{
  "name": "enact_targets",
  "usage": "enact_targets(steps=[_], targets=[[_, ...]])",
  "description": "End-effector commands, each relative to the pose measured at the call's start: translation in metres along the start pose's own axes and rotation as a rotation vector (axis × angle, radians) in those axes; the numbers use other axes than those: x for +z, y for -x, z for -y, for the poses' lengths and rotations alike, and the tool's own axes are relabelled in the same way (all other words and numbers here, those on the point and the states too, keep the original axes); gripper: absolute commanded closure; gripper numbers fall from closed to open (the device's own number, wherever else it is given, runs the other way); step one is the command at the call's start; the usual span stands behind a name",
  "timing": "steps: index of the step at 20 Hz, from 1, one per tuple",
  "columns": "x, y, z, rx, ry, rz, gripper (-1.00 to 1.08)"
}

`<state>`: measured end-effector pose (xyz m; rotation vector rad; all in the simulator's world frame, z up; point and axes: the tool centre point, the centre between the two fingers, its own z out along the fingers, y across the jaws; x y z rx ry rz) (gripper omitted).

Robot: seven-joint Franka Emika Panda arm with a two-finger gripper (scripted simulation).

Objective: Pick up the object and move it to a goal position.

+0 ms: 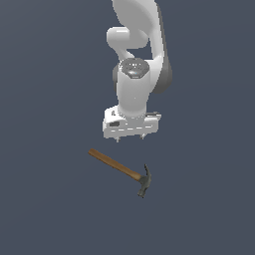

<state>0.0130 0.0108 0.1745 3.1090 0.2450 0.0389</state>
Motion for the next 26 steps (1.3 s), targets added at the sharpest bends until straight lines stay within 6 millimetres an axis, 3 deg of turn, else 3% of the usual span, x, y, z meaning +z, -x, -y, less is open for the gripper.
enact_targets(steps=[1, 26], targets=[[0.006, -0.002, -0.003, -0.04, 0.0, 0.002, -0.92], [0.091, -0.025, -0.038, -0.636, -0.022, 0.016, -0.92]])
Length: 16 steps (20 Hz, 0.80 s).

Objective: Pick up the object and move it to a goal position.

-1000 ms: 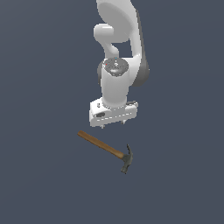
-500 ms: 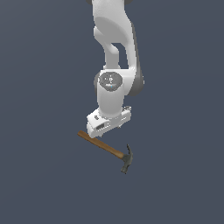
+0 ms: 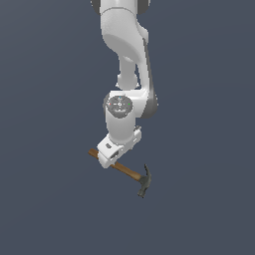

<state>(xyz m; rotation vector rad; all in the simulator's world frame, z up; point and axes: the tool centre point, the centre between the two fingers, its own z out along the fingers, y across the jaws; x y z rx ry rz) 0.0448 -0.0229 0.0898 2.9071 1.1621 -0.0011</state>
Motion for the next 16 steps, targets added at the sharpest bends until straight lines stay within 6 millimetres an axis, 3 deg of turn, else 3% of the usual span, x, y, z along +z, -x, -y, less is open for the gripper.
enact_targets(steps=[1, 16], targets=[[0.007, 0.0, -0.003, -0.05, -0.003, -0.001, -0.92], [0.023, 0.002, -0.01, -0.153, -0.009, -0.005, -0.92]])
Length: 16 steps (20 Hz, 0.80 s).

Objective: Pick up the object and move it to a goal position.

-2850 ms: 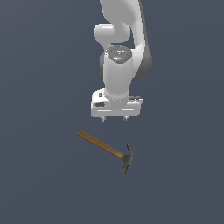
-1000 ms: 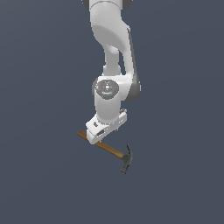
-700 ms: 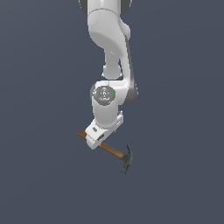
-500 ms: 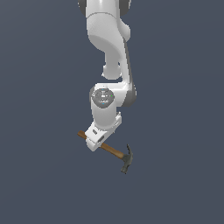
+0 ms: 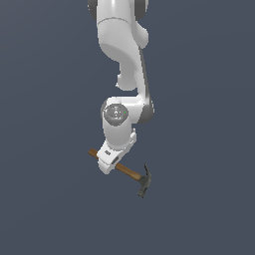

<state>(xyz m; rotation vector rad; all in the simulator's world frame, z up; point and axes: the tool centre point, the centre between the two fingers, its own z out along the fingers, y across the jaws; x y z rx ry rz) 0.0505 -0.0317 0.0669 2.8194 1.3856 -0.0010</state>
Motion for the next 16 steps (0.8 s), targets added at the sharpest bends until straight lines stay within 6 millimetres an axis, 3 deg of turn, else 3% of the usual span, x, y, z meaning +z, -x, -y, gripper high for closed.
enact_targets(steps=[1, 11, 16], targets=[[0.001, 0.0, 0.0, 0.0, 0.0, 0.0, -0.92], [0.043, 0.001, 0.001, -0.004, 0.0, 0.0, -0.92], [0.05, 0.0, 0.0, -0.005, 0.0, 0.0, -0.92]])
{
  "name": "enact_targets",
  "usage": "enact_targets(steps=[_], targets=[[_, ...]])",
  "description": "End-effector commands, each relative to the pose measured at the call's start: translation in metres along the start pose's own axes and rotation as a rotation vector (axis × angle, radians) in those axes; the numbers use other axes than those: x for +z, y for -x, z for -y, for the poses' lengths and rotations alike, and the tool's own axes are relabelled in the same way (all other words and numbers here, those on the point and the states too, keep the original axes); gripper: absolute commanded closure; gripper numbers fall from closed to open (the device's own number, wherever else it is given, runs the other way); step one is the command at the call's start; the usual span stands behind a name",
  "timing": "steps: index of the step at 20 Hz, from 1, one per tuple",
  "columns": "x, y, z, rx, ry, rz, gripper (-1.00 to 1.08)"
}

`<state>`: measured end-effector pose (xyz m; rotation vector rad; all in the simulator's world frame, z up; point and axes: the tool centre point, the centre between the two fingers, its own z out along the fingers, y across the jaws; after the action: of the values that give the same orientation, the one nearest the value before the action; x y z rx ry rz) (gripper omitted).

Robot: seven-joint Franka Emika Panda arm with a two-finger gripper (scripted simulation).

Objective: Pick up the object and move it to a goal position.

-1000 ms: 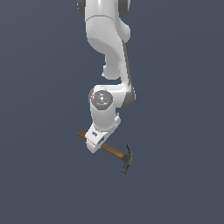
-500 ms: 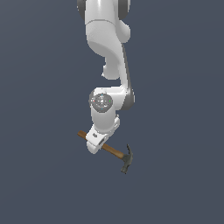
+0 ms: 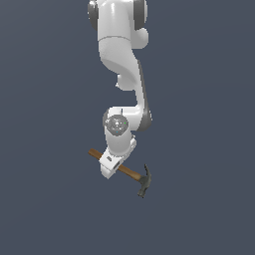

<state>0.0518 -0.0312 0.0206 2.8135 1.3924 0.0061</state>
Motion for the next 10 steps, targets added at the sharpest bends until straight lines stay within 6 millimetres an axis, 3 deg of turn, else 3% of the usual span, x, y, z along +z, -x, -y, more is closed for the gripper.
enact_targets(steps=[1, 2, 10], targets=[[0.004, 0.001, 0.0007, 0.001, -0.004, 0.003, -0.92], [0.004, 0.001, 0.0007, 0.001, -0.004, 0.003, 1.08], [0.004, 0.001, 0.0007, 0.001, -0.004, 0.003, 1.08]])
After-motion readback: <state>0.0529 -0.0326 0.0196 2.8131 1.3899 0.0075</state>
